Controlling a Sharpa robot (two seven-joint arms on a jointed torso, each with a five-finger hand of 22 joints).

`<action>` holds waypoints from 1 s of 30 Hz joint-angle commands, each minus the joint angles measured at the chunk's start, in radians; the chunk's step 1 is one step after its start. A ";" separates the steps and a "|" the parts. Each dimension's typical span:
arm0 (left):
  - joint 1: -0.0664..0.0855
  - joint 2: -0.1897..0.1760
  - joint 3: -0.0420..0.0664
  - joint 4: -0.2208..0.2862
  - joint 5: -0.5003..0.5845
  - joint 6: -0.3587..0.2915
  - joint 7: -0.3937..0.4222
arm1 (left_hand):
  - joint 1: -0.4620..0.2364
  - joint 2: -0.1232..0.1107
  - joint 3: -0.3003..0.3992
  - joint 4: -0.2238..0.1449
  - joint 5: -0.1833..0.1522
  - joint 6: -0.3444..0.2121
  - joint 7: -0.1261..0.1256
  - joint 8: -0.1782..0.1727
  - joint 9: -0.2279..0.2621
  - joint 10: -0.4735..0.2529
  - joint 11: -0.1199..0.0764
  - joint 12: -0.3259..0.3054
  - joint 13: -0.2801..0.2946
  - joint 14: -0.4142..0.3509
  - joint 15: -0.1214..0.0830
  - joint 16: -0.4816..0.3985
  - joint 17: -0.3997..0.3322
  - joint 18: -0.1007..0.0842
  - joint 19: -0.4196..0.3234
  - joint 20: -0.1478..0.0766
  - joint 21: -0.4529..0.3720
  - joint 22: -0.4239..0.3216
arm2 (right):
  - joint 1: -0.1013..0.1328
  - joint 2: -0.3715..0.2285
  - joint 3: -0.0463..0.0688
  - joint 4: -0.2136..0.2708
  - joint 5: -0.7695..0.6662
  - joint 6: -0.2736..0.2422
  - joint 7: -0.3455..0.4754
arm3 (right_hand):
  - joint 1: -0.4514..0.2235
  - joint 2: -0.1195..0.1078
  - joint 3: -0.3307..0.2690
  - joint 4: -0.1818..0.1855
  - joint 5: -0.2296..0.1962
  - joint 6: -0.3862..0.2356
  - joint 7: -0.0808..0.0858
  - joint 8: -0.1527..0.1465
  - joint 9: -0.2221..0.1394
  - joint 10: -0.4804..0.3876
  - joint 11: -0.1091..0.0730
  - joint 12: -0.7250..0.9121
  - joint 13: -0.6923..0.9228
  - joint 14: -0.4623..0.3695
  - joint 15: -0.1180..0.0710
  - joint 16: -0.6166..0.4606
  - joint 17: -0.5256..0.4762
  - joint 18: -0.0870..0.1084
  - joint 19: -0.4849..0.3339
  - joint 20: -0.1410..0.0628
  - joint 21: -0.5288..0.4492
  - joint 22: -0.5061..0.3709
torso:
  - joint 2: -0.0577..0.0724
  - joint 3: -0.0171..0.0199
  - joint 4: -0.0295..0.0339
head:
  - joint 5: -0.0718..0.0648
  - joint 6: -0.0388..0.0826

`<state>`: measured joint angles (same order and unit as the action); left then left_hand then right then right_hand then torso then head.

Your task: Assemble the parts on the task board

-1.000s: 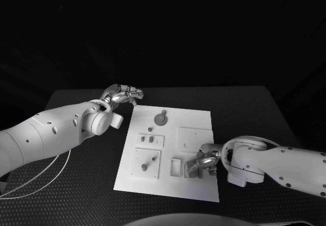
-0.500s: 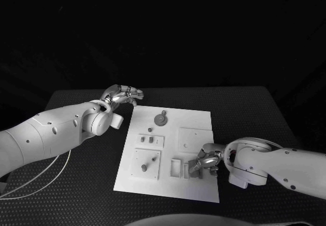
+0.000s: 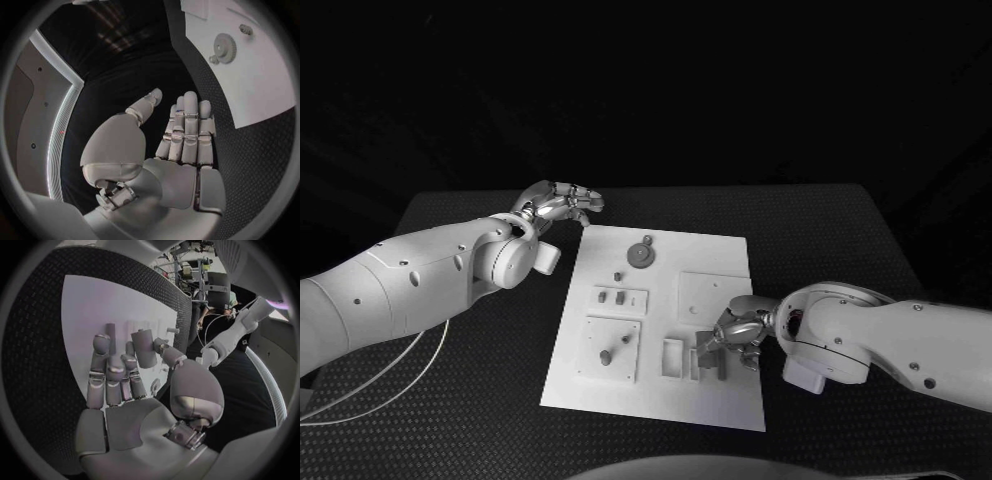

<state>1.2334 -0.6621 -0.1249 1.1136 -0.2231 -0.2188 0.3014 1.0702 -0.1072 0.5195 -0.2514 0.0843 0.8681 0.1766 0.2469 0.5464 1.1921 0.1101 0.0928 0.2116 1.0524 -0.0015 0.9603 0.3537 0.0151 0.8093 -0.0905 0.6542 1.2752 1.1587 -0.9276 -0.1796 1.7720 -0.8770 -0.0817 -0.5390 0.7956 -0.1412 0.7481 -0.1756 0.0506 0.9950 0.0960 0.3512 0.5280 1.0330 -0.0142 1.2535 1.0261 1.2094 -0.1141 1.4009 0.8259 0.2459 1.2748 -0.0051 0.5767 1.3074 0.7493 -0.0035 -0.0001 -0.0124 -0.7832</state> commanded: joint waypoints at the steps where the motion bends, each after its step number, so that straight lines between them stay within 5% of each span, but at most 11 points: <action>1: 0.001 0.000 0.001 0.005 0.005 0.014 0.003 | -0.008 0.002 0.000 0.006 -0.005 -0.005 -0.002 -0.003 0.001 -0.009 0.000 -0.002 -0.002 -0.001 0.004 -0.006 0.001 0.017 0.006 -0.006 -0.003 0.002 | 0.000 0.015 -0.001 -0.015 0.101 -0.004 -0.031 | -0.009 0.002 0.004 0.003 0.007 0.008 0.001 -0.002 0.000 0.008 0.002 -0.007 0.002 0.007 -0.003 -0.005 0.002 0.016 0.004 0.005 0.004 0.018 | 0.000 -0.0006 0.0007 | 0.001 -0.002; 30: 0.001 -0.002 0.001 0.009 0.005 0.015 0.002 | -0.008 0.000 0.000 0.007 -0.002 -0.007 -0.001 -0.003 0.001 -0.011 0.000 -0.002 -0.002 -0.001 0.004 -0.007 0.003 0.017 0.006 -0.006 -0.004 0.003 | -0.010 0.096 -0.029 -0.044 0.133 -0.034 -0.040 | -0.034 -0.004 0.001 0.003 0.005 0.012 0.001 -0.007 -0.003 0.008 0.002 -0.014 0.010 0.008 -0.003 -0.011 0.011 0.016 0.001 0.006 0.005 0.018 | 0.001 0.0009 -0.0004 | 0.009 -0.011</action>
<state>1.2335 -0.6659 -0.1249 1.1190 -0.2230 -0.2174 0.2973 1.0702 -0.1072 0.5195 -0.2515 0.0843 0.8679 0.1765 0.2469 0.5463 1.1893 0.1123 0.0928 0.2109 1.0524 -0.0015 0.9603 0.3548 0.0151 0.8092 -0.0904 0.6542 1.2769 1.1518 -0.8331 -0.2072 1.7273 -0.7479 -0.1094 -0.5798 0.7696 -0.1436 0.7479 -0.1754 0.0548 1.0015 0.0964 0.3474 0.5245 1.0332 -0.0140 1.2458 1.0352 1.2166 -0.1141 1.3934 0.8360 0.2464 1.2749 -0.0049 0.5767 1.3074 0.7501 -0.0026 0.0001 -0.0036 -0.7949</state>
